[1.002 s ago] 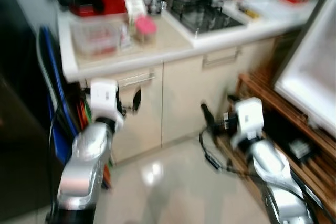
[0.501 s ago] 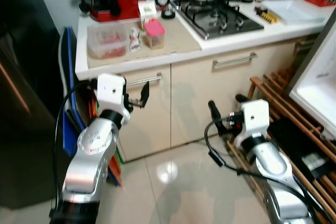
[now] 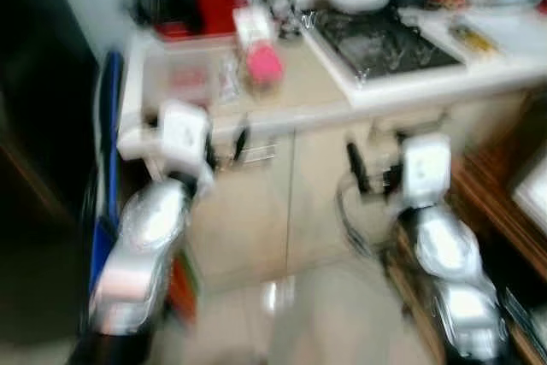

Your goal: Restocking fridge

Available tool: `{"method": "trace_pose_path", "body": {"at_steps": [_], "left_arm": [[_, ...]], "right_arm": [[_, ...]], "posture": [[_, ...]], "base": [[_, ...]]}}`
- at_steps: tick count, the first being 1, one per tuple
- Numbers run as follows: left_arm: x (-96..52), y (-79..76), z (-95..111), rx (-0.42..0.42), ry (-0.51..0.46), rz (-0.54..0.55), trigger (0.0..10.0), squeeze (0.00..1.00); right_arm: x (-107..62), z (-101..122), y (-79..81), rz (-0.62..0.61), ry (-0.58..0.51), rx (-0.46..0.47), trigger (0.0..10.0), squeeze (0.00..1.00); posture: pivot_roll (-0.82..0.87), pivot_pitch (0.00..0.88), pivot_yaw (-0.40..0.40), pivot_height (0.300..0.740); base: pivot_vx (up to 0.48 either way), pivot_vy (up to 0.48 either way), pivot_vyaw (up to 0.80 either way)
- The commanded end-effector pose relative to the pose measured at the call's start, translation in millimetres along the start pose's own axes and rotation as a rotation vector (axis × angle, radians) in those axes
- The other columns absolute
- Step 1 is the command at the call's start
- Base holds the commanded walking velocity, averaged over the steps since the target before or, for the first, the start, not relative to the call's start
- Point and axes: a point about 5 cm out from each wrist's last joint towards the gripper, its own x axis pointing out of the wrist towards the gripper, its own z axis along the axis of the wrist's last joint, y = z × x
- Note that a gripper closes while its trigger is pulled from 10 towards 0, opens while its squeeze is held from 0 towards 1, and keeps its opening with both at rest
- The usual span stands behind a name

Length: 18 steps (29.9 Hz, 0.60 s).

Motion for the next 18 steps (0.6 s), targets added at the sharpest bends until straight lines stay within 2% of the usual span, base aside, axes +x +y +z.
{"method": "trace_pose_path", "body": {"at_steps": [1,5,7,12,16,17,18], "left_arm": [[2.5,-9.1,9,0.009,-0.032,-0.042,10.0,0.0],[2.7,-11.1,18,0.041,-0.05,-0.065,10.0,0.0],[3.6,-13.2,25,0.047,-0.077,-0.086,10.0,0.0],[11.5,-19.0,58,0.018,-0.184,-0.148,10.0,0.0],[13.0,-20.9,62,0.013,-0.177,-0.2,10.0,0.0],[13.0,-21.1,63,0.035,-0.181,-0.215,10.0,0.0],[12.8,-21.3,64,0.052,-0.186,-0.225,10.0,0.0]], "right_arm": [[-3.2,0,-9.1,-0.026,0.006,-0.014,10.0,0.0],[-2.2,9,-9.6,-0.028,-0.024,0.0,10.0,0.0],[-0.9,16,-11.9,-0.044,-0.043,0.023,10.0,0.0],[7.7,58,-19.2,-0.052,-0.191,0.067,10.0,0.0],[13.7,62,-20.2,-0.048,-0.17,0.093,10.0,0.0],[15.7,62,-19.6,-0.039,-0.149,0.11,10.0,0.44],[16.7,62,-19.2,-0.032,-0.135,0.121,10.0,0.44]], "posture": [[0.04,0.0,0.047,0.74],[0.05,0.0,0.049,0.74],[0.05,0.0,0.049,0.74],[0.05,0.0,0.062,0.74],[0.05,0.0,0.065,0.74],[0.05,0.0,0.065,0.74],[0.05,0.0,0.065,0.74]], "base": [[0.431,0.0,0.0],[0.418,0.0,0.0],[0.0,0.0,0.0],[0.0,0.0,0.0],[0.0,0.0,0.0],[0.0,0.0,0.0],[0.0,0.0,0.0]]}}
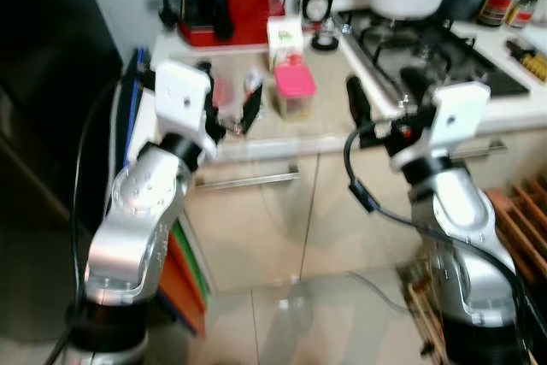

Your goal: Restocking fridge

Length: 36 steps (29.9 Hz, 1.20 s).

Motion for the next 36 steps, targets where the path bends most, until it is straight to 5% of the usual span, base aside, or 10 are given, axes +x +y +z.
{"method": "trace_pose_path", "body": {"at_steps": [1,13,14,15,25,36], "left_arm": [[1.1,-0.3,8,0.023,-0.022,-0.034,10.0,0.0],[-15.1,20.0,-9,0.002,0.101,0.052,10.0,0.0],[-17.1,19.9,-14,-0.04,0.121,0.081,10.0,0.0],[-19.2,18.8,-17,-0.061,0.126,0.11,10.0,0.0],[-23.2,0.3,-24,-0.021,0.108,0.112,10.0,0.0],[-15.9,0.4,-14,0.017,0.061,0.087,10.0,0.0]], "right_arm": [[0.4,0,-1.9,0.002,0.035,0.025,10.0,1.0],[23.8,-14,7.5,0.038,0.148,0.057,10.0,1.0],[24.1,-16,6.9,0.029,0.159,0.04,10.0,0.86],[22.9,-19,5.4,0.012,0.177,0.015,10.0,0.0],[-9.6,-28,5.3,-0.065,0.155,0.053,10.0,0.0],[0.4,-17,18.6,-0.054,0.084,0.074,10.0,0.0]], "posture": [[0.05,0.0,0.065,0.74],[0.07,0.0,0.034,0.74],[0.07,0.0,0.027,0.74],[0.07,0.0,0.025,0.74],[0.05,0.0,0.055,0.74],[0.07,0.0,0.045,0.74]], "base": [[0.0,0.0,0.0],[0.0,0.0,0.0],[0.0,0.0,0.0],[0.0,0.0,0.0],[0.055,0.0,0.0],[0.409,0.0,0.41]]}}
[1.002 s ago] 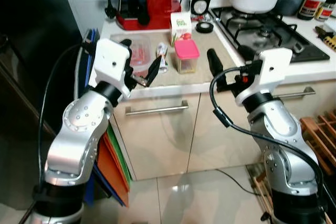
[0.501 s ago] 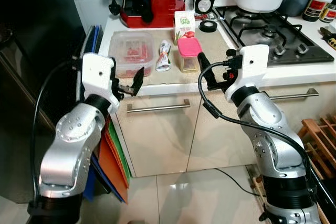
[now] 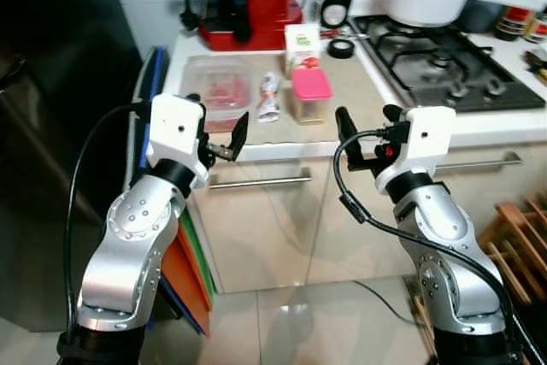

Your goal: Restocking fridge

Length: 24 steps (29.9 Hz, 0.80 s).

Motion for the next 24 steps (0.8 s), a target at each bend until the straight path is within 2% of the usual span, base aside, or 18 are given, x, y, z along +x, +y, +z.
{"method": "trace_pose_path", "body": {"at_steps": [1,5,10,11,15,16,18,21,24], "left_arm": [[2.8,1.9,8,0.022,-0.03,0.001,10.0,0.0],[1.2,1.6,10,0.015,-0.041,0.001,10.0,0.0],[-0.3,1.3,10,0.019,-0.034,-0.003,10.0,0.0],[-2.3,0.0,11,-0.006,-0.046,-0.016,10.0,0.0],[-4.2,-0.5,12,-0.004,-0.05,-0.024,10.0,0.0],[-6.1,-0.5,13,-0.016,-0.06,-0.038,10.0,0.0],[-9.5,-1.1,14,-0.032,-0.072,-0.072,10.0,0.0],[-17.8,-5.6,16,-0.045,-0.081,-0.215,10.0,0.0],[-22.0,-2.0,17,-0.029,-0.08,-0.25,10.0,0.0]], "right_arm": [[4.5,10,4.4,0.01,-0.048,0.002,10.0,0.0],[9.2,19,1.2,-0.004,-0.089,0.054,10.0,0.0],[12.2,24,1.4,0.006,-0.11,0.059,10.0,0.0],[13.7,26,2.5,0.013,-0.116,0.061,10.0,0.0],[14.8,26,3.1,0.018,-0.111,0.069,10.0,0.0],[15.6,25,3.9,0.029,-0.1,0.12,10.0,1.0],[16.0,24,3.9,0.041,-0.078,0.164,10.0,1.0],[17.1,19,1.9,0.051,-0.001,0.111,10.0,1.0],[18.1,18,0.3,0.054,0.024,0.094,10.0,1.0]], "posture": [[0.07,0.0,0.045,0.74],[0.08,0.0,0.039,0.74],[0.08,0.0,0.035,0.74],[0.09,0.0,0.028,0.74],[0.09,0.0,0.025,0.74],[0.09,0.0,0.025,0.74],[0.09,0.0,0.022,0.74],[0.09,0.0,0.018,0.74],[0.1,0.0,0.014,0.74]], "base": [[0.431,0.0,0.0],[0.433,0.0,0.0],[0.426,0.0,0.0],[0.0,0.0,0.0],[0.0,0.0,0.0],[0.0,0.0,0.0],[0.0,0.0,0.0],[0.0,0.0,0.0],[0.0,0.0,0.0]]}}
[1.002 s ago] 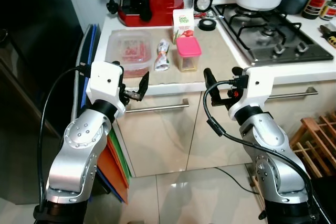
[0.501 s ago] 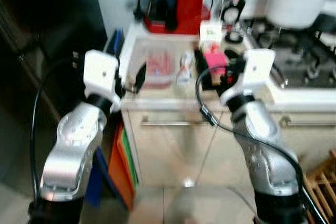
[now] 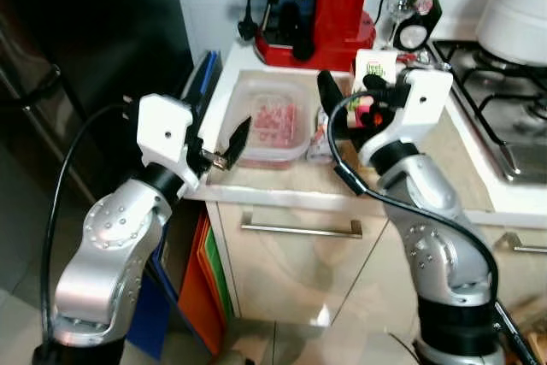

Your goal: Restocking fridge

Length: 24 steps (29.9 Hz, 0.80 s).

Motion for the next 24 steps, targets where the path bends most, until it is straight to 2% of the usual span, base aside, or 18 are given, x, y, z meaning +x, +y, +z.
{"method": "trace_pose_path", "body": {"at_steps": [1,8,9,13,17,24], "left_arm": [[-3.7,1.6,4,0.013,-0.015,-0.018,10.0,0.0],[-9.2,7.4,2,0.03,0.009,-0.014,10.0,0.0],[-12.2,1.3,0,0.006,0.026,-0.059,10.0,0.0],[-16.1,-6.7,-5,-0.02,0.063,-0.125,10.0,0.0],[-20.4,-14.9,-9,-0.031,0.092,-0.186,10.0,0.0],[-21.2,-15.5,-9,-0.04,0.092,-0.189,10.0,0.0]], "right_arm": [[1.9,-1,0.8,0.006,0.026,-0.011,10.0,1.0],[4.8,8,3.4,0.049,0.024,-0.084,10.0,1.0],[4.1,6,-1.3,0.004,0.063,-0.139,10.0,1.0],[3.0,0,-11.9,-0.082,0.097,-0.172,10.0,1.0],[1.2,-3,-19.3,-0.135,0.077,-0.186,10.0,1.0],[-8.2,-13,-24.1,-0.177,0.105,-0.186,10.0,1.0]], "posture": [[0.1,0.0,0.014,0.74],[0.1,0.0,0.007,0.74],[0.1,0.0,0.002,0.74],[0.11,0.0,-0.001,0.74],[0.11,0.001,0.0,0.74],[0.11,0.004,0.0,0.74]], "base": [[0.0,0.0,0.0],[0.0,0.0,0.0],[0.0,0.0,0.0],[0.0,0.0,0.0],[0.0,0.0,0.0],[0.0,0.0,0.0]]}}
